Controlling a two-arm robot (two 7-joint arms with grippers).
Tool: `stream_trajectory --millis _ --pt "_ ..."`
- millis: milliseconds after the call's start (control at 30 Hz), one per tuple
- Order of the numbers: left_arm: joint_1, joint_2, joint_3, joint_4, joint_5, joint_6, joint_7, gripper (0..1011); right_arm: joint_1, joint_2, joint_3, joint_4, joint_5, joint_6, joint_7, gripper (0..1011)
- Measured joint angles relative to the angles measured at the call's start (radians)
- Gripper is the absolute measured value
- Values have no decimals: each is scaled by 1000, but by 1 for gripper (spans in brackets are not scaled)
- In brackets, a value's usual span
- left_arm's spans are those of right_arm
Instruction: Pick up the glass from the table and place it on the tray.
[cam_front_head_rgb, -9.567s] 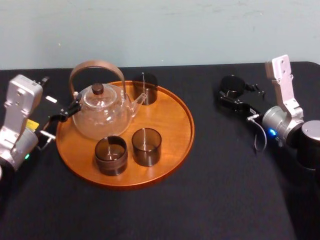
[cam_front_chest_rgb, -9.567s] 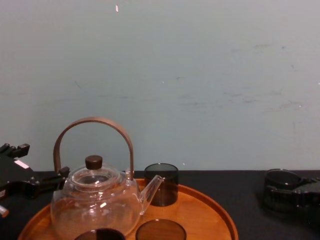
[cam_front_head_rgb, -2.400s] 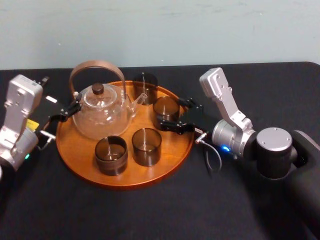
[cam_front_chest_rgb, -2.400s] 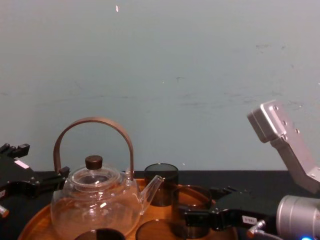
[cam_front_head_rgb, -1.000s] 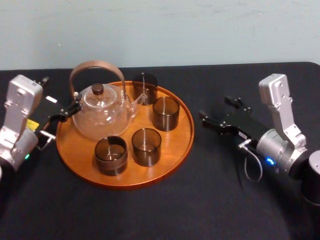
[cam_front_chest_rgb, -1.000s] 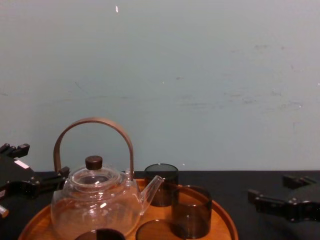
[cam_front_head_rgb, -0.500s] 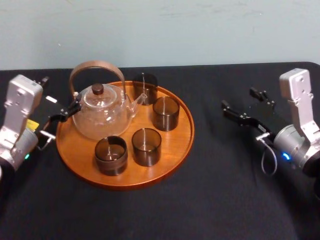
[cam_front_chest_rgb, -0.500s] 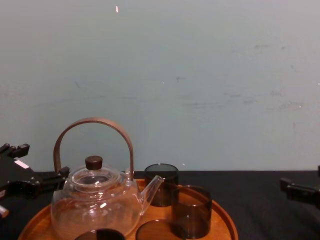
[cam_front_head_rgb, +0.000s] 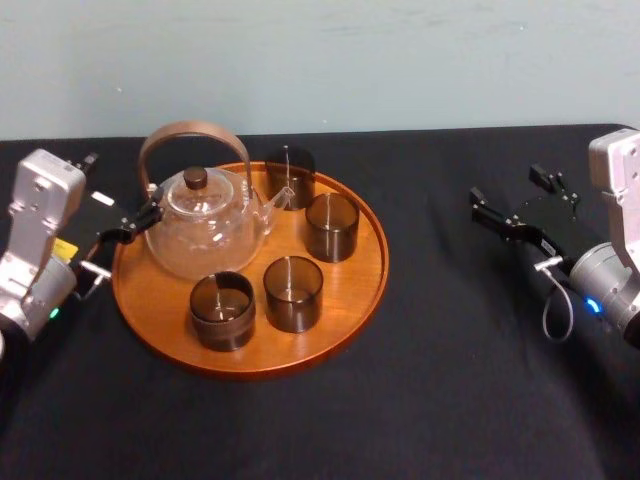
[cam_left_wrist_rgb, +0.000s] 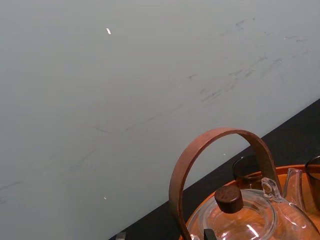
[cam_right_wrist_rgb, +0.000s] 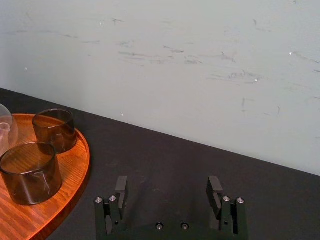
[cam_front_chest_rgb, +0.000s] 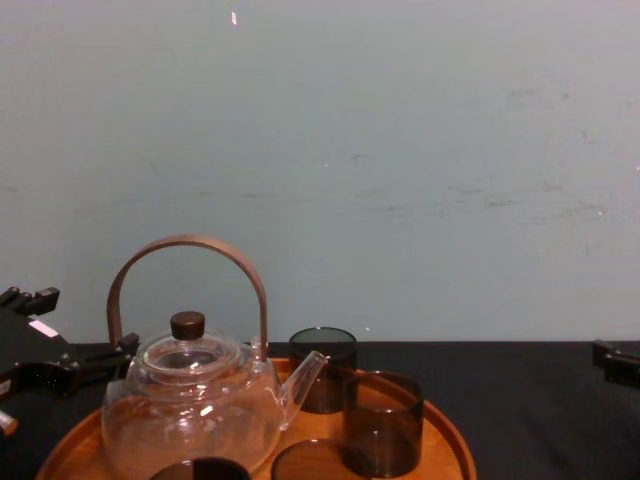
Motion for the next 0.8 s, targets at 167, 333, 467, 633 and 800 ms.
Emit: stream_trajectory --millis 167,333,467,633,800 --pt "0 0 0 0 0 0 0 1009 1 0 -2 1 0 0 0 1002" --pt "0 0 0 0 0 0 0 1010 1 1 -2 2 1 1 0 1002" --pt "0 0 0 0 0 0 0 1010 2 1 -3 2 1 1 1 1002" --pt "0 0 0 0 0 0 0 1009 2 2 -4 3 1 1 1 1002" --pt "0 0 0 0 0 0 0 1009 2 2 -4 3 2 1 2 1002"
